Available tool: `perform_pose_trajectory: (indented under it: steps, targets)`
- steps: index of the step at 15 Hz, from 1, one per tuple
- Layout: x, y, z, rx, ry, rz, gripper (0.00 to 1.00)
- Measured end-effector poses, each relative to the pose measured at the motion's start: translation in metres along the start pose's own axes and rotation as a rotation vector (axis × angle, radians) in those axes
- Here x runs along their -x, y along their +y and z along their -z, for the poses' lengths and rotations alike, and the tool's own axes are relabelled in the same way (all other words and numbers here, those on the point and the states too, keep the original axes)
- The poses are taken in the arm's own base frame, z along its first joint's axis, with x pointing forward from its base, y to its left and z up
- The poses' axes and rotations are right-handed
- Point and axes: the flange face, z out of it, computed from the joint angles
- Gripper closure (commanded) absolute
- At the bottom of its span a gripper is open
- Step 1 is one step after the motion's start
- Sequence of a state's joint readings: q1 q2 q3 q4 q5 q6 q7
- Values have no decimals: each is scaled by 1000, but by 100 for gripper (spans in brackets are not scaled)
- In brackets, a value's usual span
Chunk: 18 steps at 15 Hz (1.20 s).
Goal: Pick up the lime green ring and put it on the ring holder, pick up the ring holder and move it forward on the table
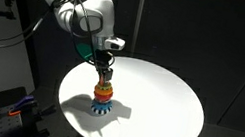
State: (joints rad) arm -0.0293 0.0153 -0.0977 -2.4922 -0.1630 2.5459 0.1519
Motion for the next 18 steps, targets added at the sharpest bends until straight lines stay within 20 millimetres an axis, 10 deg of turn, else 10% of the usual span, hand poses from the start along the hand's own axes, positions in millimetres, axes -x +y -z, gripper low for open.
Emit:
perform_pose_trajectory:
  steps: [12, 14, 18]
  targets:
    - [47, 5, -9, 18, 48, 61, 81]
    - [51, 7, -10, 15, 56, 59, 29]
    - [53, 10, -6, 14, 65, 64, 1]
